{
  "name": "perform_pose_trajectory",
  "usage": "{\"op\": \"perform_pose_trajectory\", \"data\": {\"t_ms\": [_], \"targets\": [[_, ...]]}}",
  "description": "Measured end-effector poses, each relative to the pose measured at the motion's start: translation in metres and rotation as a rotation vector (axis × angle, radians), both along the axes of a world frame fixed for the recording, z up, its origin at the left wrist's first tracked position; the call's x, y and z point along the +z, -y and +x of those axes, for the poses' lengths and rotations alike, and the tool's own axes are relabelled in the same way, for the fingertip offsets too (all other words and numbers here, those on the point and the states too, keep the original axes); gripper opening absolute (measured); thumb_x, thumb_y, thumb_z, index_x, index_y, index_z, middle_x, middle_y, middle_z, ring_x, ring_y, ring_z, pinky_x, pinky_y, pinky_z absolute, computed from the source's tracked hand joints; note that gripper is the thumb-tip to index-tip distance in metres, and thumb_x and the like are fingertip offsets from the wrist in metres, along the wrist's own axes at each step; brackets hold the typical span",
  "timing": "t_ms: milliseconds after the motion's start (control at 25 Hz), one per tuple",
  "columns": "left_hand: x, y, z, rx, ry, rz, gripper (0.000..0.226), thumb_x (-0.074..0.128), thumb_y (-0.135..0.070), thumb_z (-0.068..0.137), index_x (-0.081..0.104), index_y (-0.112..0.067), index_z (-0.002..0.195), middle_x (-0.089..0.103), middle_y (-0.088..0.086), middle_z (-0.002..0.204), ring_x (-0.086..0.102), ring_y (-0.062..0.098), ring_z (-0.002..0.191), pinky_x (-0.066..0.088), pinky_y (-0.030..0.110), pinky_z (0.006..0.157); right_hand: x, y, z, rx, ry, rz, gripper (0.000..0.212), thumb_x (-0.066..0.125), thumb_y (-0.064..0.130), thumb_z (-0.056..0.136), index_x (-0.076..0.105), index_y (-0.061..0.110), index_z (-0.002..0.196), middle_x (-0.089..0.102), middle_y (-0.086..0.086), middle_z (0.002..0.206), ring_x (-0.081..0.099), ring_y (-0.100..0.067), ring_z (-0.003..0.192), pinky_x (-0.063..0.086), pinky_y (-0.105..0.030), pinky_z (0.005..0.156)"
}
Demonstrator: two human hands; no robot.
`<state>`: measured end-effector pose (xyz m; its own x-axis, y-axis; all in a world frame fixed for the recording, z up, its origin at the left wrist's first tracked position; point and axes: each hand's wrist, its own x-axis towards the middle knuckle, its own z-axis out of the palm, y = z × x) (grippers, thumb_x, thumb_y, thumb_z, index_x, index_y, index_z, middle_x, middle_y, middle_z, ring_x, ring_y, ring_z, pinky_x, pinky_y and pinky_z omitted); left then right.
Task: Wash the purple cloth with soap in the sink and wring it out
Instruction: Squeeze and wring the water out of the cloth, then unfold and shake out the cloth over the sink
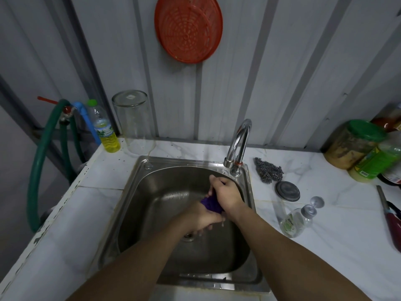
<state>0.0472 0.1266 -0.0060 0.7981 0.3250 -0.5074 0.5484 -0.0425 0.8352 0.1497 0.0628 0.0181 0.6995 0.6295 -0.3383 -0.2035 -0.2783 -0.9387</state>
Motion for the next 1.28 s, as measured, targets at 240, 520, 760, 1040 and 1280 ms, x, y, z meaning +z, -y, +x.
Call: {"op": "perform_pose_trajectory", "data": {"t_ms": [240, 520, 760, 1040, 1280], "targets": [[0.026, 0.001, -0.033, 0.318, 0.145, -0.364, 0.049, 0.046, -0.051, 0.100, 0.067, -0.007, 0.102, 0.071, 0.014, 0.087, 0.063, 0.019, 0.060, 0.043, 0.028, 0.053, 0.017, 0.020, 0.008, 0.186, 0.303, 0.002, 0.026, 0.063, 0.042, 0.096, 0.063, 0.022, 0.080, 0.065, 0.010, 0.065, 0.060, 0.000, 0.060, 0.047, -0.023, 0.066], [0.041, -0.015, -0.025, 0.919, 0.334, -0.497, 0.042, 0.060, -0.037, 0.097, 0.064, -0.004, 0.123, 0.070, 0.018, 0.120, 0.066, 0.036, 0.110, 0.048, 0.056, 0.105, 0.058, 0.049, 0.013, 0.296, 0.261, 0.003, 0.019, 0.077, 0.020, 0.087, 0.069, 0.009, 0.101, 0.075, -0.004, 0.084, 0.072, -0.014, 0.074, 0.056, -0.025, 0.067], [0.097, -0.035, -0.023, 0.967, 0.571, -0.377, 0.055, 0.069, -0.051, 0.082, 0.062, -0.015, 0.124, 0.070, 0.013, 0.124, 0.067, 0.031, 0.112, 0.048, 0.055, 0.104, 0.084, 0.076, 0.008, 0.352, 0.324, -0.240, 0.029, 0.065, 0.031, 0.096, 0.069, 0.004, 0.103, 0.072, -0.010, 0.084, 0.067, -0.015, 0.068, 0.053, -0.027, 0.062], [0.195, 0.005, -0.011, 0.737, 0.733, -0.242, 0.013, 0.058, -0.034, 0.099, 0.066, -0.024, 0.099, 0.073, 0.003, 0.103, 0.069, 0.023, 0.098, 0.054, 0.045, 0.089, 0.106, 0.069, -0.007, 0.284, 0.364, -0.050, 0.041, 0.039, 0.063, 0.095, 0.074, 0.042, 0.100, 0.073, 0.016, 0.103, 0.064, -0.004, 0.101, 0.045, -0.029, 0.093], [0.217, 0.009, -0.009, 0.546, 0.633, 0.135, 0.030, 0.055, -0.047, 0.098, 0.071, -0.021, 0.093, 0.077, 0.008, 0.096, 0.073, 0.023, 0.091, 0.058, 0.041, 0.085, 0.144, 0.065, -0.022, 0.202, 0.392, 0.374, 0.014, 0.067, 0.014, 0.095, 0.074, 0.012, 0.106, 0.079, -0.006, 0.091, 0.074, -0.020, 0.090, 0.060, -0.032, 0.081]]}}
